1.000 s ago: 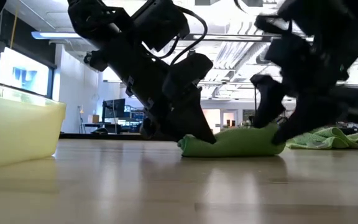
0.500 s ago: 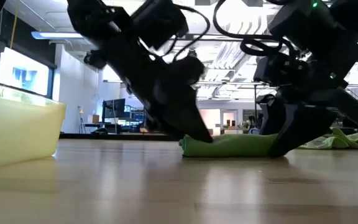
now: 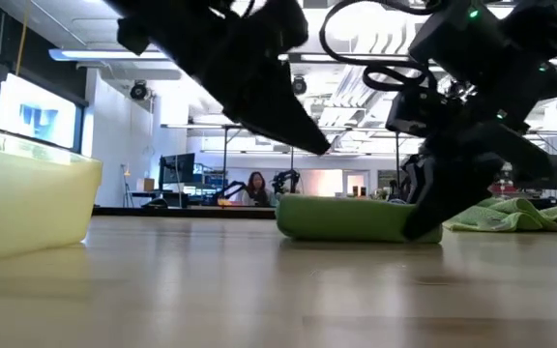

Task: Roll microfiber towels into tight, uniform cylinder then place into a basket
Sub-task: Roll the green microfiber towel, then put the green microfiber towel into the yellow bin

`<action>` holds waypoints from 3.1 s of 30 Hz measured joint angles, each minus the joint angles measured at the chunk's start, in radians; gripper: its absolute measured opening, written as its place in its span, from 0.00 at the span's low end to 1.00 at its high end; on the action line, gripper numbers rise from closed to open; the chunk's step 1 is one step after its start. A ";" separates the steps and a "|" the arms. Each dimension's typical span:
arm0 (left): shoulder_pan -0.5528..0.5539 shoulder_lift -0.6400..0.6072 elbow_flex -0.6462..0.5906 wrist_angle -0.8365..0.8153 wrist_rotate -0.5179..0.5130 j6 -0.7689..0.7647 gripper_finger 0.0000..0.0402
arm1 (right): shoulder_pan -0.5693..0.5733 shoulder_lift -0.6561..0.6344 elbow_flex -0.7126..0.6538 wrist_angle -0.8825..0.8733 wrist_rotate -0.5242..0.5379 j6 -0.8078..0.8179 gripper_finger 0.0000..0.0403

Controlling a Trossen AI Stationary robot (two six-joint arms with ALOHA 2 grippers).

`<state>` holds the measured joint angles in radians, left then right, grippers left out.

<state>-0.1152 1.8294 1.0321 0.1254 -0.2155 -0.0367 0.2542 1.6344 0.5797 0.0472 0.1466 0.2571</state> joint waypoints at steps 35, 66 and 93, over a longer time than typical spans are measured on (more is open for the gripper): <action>0.020 0.261 0.008 0.262 -0.080 0.013 0.37 | -0.090 0.007 -0.007 0.121 -0.236 0.058 0.10; -0.032 0.159 -0.002 0.118 -0.083 -0.087 0.03 | -0.176 -0.474 -0.007 -0.306 -0.045 -0.079 0.39; -0.474 -0.263 0.005 -0.734 -0.260 -0.833 0.03 | -0.176 -0.508 -0.005 -0.363 0.078 -0.083 0.39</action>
<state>-0.5892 1.5665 1.0367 -0.6082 -0.4759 -0.8701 0.0784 1.1267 0.5747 -0.3157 0.2250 0.1745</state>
